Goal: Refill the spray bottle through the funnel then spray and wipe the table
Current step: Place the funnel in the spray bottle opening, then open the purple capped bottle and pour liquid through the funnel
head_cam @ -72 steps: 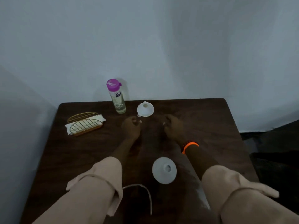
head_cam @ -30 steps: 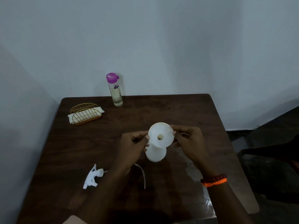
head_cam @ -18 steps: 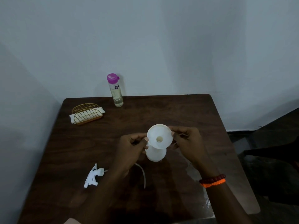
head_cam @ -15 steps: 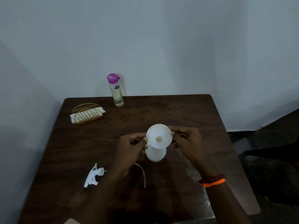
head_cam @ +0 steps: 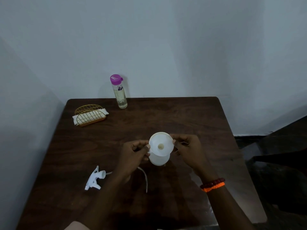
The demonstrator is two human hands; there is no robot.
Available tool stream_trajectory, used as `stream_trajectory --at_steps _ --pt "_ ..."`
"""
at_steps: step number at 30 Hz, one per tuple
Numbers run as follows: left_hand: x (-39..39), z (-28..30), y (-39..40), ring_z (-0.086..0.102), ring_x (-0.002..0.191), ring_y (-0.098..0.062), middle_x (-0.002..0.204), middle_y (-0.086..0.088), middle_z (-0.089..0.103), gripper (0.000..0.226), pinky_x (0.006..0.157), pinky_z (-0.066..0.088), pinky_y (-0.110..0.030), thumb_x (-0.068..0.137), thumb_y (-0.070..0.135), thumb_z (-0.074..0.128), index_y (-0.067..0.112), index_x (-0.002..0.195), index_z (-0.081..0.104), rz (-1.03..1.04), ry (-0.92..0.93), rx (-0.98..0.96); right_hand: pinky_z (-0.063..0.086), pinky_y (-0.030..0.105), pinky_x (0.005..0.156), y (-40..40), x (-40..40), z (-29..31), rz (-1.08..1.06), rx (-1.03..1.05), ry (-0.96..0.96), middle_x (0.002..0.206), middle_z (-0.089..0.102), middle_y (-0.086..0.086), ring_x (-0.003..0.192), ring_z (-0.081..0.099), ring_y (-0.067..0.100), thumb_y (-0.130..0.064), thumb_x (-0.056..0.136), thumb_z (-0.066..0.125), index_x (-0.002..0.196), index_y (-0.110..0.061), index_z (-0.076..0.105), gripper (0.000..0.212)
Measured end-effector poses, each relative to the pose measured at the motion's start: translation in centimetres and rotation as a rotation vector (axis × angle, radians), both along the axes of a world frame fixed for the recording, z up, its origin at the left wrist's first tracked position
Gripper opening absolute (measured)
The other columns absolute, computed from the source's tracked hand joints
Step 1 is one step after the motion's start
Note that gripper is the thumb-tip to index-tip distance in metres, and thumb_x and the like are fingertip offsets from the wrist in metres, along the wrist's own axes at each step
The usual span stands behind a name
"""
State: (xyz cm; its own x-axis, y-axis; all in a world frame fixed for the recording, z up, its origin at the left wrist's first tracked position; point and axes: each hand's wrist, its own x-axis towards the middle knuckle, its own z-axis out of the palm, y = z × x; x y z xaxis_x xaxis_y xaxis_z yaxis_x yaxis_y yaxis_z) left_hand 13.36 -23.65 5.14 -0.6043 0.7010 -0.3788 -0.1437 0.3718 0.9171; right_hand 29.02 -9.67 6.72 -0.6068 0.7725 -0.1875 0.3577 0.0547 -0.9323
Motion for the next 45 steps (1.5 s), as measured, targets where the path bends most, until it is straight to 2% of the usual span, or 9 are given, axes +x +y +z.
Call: stream_trajectory --at_steps 7,11,17,26,30,33,40,43,45 --pt "0.1 0.1 0.1 0.075 0.08 -0.015 0.094 -0.002 0.079 0.019 0.066 0.06 -0.027 0.095 0.017 0.069 0.013 0.112 0.077 0.03 -0.001 -0.006 0.054 0.018 0.06 0.8 0.3 -0.3 0.031 0.007 -0.022 0.094 0.078 -0.008 0.075 0.073 0.01 -0.006 0.095 0.062 0.107 -0.02 0.077 0.024" --pt "0.2 0.0 0.0 0.073 0.079 -0.017 0.09 -0.002 0.079 0.017 0.067 0.061 -0.028 0.096 0.025 0.066 0.017 0.104 0.079 0.05 -0.002 -0.032 0.056 0.018 0.073 1.5 0.6 -0.4 0.031 0.049 -0.029 0.091 0.076 -0.011 0.087 0.071 0.001 -0.018 0.095 0.066 0.104 -0.021 0.077 0.015" --pt "-0.7 -0.1 0.1 0.075 0.087 -0.017 0.092 -0.002 0.079 0.027 0.075 0.061 -0.036 0.097 0.04 0.062 0.02 0.093 0.08 0.077 -0.023 -0.069 0.059 0.043 0.071 4.1 0.7 0.1 -0.008 0.025 -0.11 0.078 0.075 0.011 0.068 0.072 0.018 -0.035 0.097 0.063 0.083 -0.012 0.076 0.029" --pt "-8.7 -1.2 2.2 0.072 0.096 -0.017 0.1 0.0 0.075 0.019 0.084 0.063 -0.04 0.096 0.032 0.066 0.021 0.108 0.074 0.178 0.125 -0.108 0.06 0.038 0.064 9.4 -8.2 -0.3 0.2 0.089 -0.197 0.078 0.076 0.01 0.069 0.075 0.027 -0.031 0.092 0.07 0.09 -0.016 0.076 0.016" --pt "-14.4 -2.6 4.9 0.071 0.099 -0.018 0.115 -0.002 0.072 0.036 0.091 0.061 -0.044 0.092 0.032 0.072 0.016 0.124 0.067 0.276 0.23 -0.135 0.053 0.026 0.06 11.3 -14.8 -2.1 0.302 0.179 -0.271 0.069 0.071 -0.001 0.056 0.066 0.006 -0.031 0.085 0.077 0.098 -0.014 0.076 0.021" --pt "-17.9 -2.9 7.2 0.068 0.109 -0.02 0.121 -0.005 0.07 0.049 0.095 0.057 -0.036 0.089 0.028 0.075 0.011 0.133 0.061 0.325 0.322 -0.111 0.046 0.022 0.072 12.2 -19.9 -3.3 0.364 0.261 -0.304 0.087 0.069 -0.003 0.075 0.064 0.008 -0.034 0.08 0.082 0.11 -0.013 0.073 0.038" --pt "-23.2 -2.5 12.3 0.054 0.13 -0.016 0.15 -0.008 0.051 0.078 0.098 0.052 -0.027 0.083 0.025 0.082 0.012 0.149 0.044 0.332 0.557 0.08 0.048 0.037 0.105 12.7 -29.3 -5.3 0.487 0.327 -0.233 0.143 0.054 0.017 0.128 0.055 0.028 -0.025 0.081 0.083 0.146 -0.004 0.044 0.079" --pt "-24.4 -2.6 14.0 0.054 0.132 -0.017 0.146 -0.009 0.054 0.076 0.103 0.051 -0.024 0.082 0.026 0.083 0.009 0.147 0.046 0.283 0.641 0.175 0.045 0.039 0.109 12.5 -31.8 -6.3 0.448 0.292 -0.155 0.149 0.048 0.016 0.133 0.05 0.029 -0.021 0.082 0.081 0.15 -0.005 0.038 0.082" --pt "-24.7 -2.6 14.6 0.055 0.13 -0.018 0.142 -0.008 0.057 0.068 0.105 0.051 -0.025 0.084 0.026 0.081 0.008 0.143 0.051 0.235 0.675 0.187 0.047 0.027 0.104 12.3 -32.7 -7.1 0.416 0.292 -0.035 0.142 0.056 0.012 0.125 0.056 0.024 -0.013 0.082 0.079 0.145 -0.005 0.046 0.072"
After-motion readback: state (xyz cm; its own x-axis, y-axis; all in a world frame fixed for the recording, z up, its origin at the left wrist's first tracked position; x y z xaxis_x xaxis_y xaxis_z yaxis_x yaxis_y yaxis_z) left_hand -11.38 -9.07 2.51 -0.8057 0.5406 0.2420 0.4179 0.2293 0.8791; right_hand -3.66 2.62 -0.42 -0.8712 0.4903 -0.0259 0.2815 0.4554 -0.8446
